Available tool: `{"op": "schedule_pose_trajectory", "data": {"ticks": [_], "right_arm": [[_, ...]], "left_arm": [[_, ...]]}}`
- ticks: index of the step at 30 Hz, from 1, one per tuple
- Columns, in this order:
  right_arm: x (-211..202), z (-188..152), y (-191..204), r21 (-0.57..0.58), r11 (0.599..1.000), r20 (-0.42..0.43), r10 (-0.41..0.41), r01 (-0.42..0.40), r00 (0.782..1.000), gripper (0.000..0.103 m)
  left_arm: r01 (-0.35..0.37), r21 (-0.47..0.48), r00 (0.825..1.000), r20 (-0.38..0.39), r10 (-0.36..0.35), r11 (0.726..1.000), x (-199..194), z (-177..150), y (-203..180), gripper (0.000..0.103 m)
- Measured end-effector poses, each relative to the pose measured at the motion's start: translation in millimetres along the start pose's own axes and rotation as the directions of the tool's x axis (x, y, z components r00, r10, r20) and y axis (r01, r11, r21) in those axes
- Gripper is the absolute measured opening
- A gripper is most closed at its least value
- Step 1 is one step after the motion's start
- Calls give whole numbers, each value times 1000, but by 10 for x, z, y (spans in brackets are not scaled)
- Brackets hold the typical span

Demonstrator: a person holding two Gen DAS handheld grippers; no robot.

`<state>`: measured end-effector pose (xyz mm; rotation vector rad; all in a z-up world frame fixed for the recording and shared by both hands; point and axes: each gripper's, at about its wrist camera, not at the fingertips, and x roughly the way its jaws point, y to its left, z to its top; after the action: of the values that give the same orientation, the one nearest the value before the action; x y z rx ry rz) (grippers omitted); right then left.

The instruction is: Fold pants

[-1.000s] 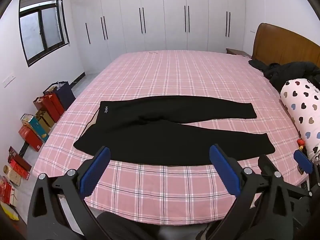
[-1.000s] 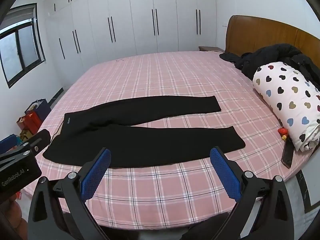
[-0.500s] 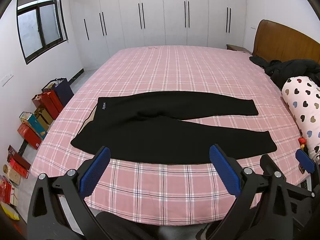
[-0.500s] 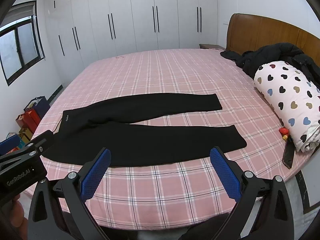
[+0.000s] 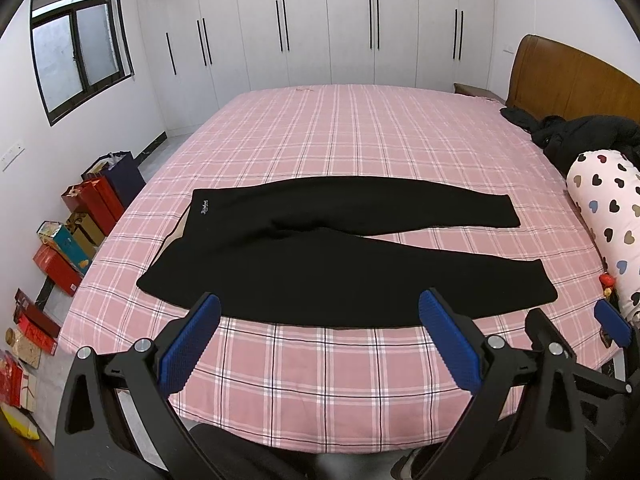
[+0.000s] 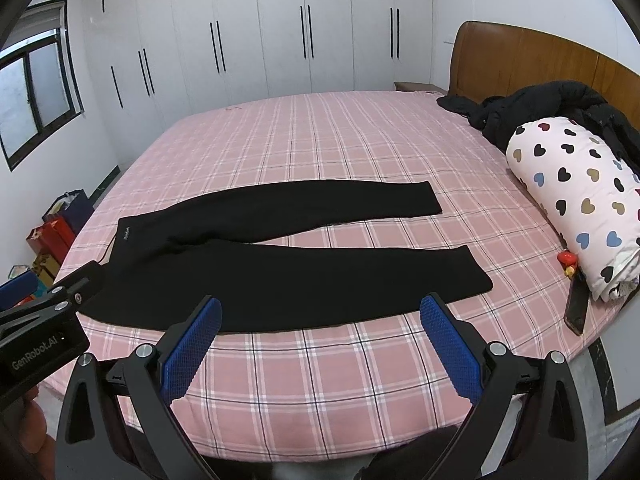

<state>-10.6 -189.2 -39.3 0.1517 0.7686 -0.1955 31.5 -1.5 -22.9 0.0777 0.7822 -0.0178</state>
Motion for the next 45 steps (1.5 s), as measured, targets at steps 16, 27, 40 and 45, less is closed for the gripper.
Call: {"op": "schedule_pose_trajectory", "data": {"ticks": [16,27,40,45], "right_arm": [[20,-3,-29,2,1000,-7,3,-3,1000,98],[41,-4,-8,1,1000,-10,5,-5,1000,98],[111,-16,30,1,1000,-21,7,-7,1000,98],[148,-21,29,2,1000,-28,7,-7,1000,98]], "left_arm": [[-4,3,1000,-13,4,1000,55,-11,-20,97],[-3,4,1000,-16,3,1000,68,-9,-22,97],[-6,6,1000,-27,6,1000,131,-26,-26,97],[-7,6,999,-34,8,1000,163,-17,-23,97]]}}
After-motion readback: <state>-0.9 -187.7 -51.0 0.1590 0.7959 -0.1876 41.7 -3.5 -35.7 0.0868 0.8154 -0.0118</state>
